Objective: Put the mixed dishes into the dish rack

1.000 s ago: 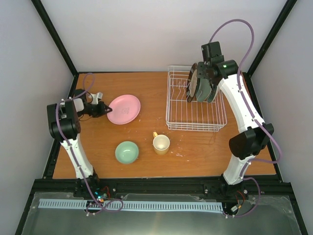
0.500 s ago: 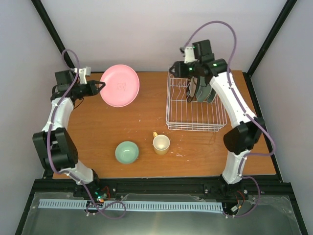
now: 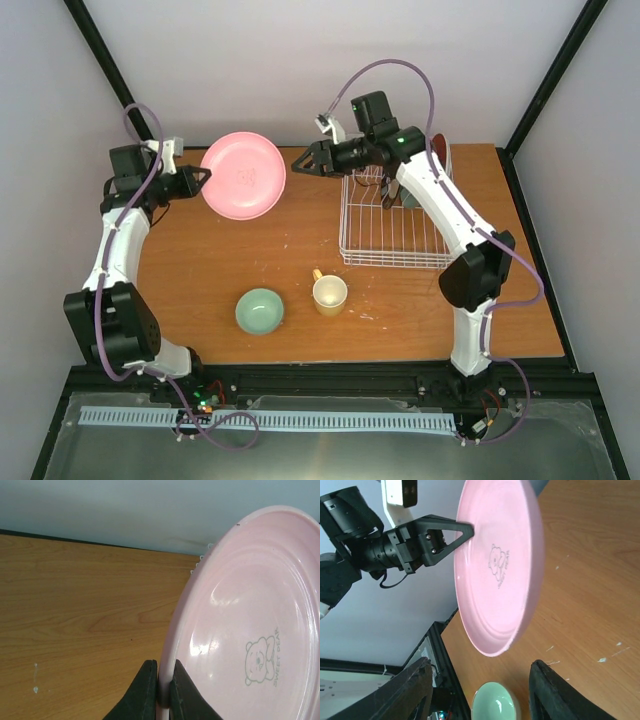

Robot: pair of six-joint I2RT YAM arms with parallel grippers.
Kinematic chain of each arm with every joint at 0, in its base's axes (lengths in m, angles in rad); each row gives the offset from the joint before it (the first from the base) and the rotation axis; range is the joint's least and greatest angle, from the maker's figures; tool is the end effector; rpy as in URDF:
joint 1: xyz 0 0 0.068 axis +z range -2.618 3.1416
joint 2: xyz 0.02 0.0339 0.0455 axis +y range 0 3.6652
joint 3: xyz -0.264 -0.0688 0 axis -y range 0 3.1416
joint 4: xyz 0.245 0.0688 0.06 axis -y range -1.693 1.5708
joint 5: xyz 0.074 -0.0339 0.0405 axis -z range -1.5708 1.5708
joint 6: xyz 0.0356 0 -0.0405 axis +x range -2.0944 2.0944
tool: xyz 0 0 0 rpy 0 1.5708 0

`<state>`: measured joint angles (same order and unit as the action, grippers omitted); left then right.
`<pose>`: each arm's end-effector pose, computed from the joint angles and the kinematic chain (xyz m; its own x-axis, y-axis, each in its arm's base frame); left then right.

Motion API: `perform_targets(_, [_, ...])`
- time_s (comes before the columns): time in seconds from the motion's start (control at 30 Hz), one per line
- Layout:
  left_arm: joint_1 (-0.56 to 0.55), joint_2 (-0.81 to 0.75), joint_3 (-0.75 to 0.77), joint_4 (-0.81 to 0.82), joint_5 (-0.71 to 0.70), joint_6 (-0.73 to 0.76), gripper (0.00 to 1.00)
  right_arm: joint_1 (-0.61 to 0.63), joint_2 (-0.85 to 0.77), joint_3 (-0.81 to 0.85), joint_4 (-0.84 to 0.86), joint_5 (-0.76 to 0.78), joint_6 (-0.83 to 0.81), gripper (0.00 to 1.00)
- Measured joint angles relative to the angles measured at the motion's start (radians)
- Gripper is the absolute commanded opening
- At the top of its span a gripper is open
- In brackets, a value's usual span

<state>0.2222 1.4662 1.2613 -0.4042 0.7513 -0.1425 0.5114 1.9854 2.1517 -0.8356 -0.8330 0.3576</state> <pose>0.3239 0.0483 0.3277 -0.6071 -0.2436 -0.7564 0.3019 0.8098 -0.5030 0.3663 0.2358 0.3941 -0.7992 -0.1785 -0.5739 -0.5930 0.3897 0.7046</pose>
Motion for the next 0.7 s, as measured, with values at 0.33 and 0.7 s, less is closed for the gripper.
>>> perform_targets(0.33, [0.0,-0.083,-0.055,-0.028,0.003,-0.002,0.01,0.074,0.062,0.07,-0.013,0.073,0.014,0.55])
perform_targets(0.7, [0.0,-0.146,-0.056,-0.092,-0.005,0.022,0.01,0.079,0.114,0.136,-0.065,0.209,0.003,0.56])
